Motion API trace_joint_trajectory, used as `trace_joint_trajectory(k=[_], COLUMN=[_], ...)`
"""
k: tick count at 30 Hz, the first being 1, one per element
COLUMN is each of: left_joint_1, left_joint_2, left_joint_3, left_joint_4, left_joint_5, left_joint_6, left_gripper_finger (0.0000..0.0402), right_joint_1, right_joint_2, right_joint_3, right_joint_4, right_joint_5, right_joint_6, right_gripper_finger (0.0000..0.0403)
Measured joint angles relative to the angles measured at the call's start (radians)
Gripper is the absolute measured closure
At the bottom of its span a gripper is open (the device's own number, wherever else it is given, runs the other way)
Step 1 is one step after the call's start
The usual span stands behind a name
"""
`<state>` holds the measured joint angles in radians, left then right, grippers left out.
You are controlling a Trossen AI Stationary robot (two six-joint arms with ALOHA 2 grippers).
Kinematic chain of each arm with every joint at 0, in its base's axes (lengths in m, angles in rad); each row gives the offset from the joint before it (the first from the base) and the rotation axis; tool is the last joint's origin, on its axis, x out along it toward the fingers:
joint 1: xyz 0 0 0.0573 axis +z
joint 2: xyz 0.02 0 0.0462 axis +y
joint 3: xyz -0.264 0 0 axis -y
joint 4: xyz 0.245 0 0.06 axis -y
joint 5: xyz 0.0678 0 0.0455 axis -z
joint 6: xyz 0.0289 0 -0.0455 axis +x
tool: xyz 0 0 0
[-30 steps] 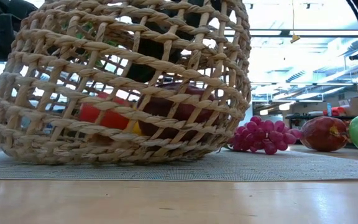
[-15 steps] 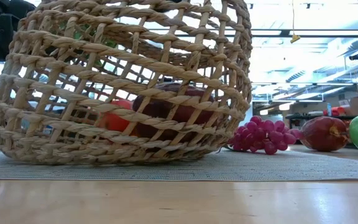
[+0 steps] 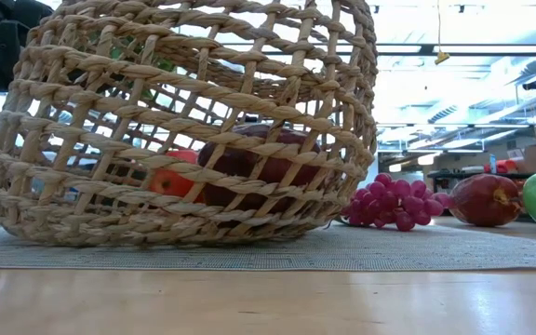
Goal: Build produce basket
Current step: Put the cucumber in the basket
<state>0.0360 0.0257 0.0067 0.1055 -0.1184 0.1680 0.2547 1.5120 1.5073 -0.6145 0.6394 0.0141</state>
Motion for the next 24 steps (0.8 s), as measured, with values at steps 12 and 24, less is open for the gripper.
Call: trace_joint_trajectory(k=[12,24], left_joint_1=[0.0,0.0], left_joint_2=[0.0,0.0], left_joint_3=[0.0,0.0], left_joint_4=[0.0,0.0], left_joint_5=[0.0,0.0], left_joint_6=[0.0,0.0], left_gripper_finger=[0.0241,0.0241], right_joint_1=[-0.107,-0.338], right_joint_2=[-0.323,-0.397], right_joint_3=[-0.386,-0.638], right_joint_4=[0.235,0.238], right_joint_5=[0.103,0.066], right_joint_6=[0.127,0.436], right_gripper_finger=[0.0007,0.0007])
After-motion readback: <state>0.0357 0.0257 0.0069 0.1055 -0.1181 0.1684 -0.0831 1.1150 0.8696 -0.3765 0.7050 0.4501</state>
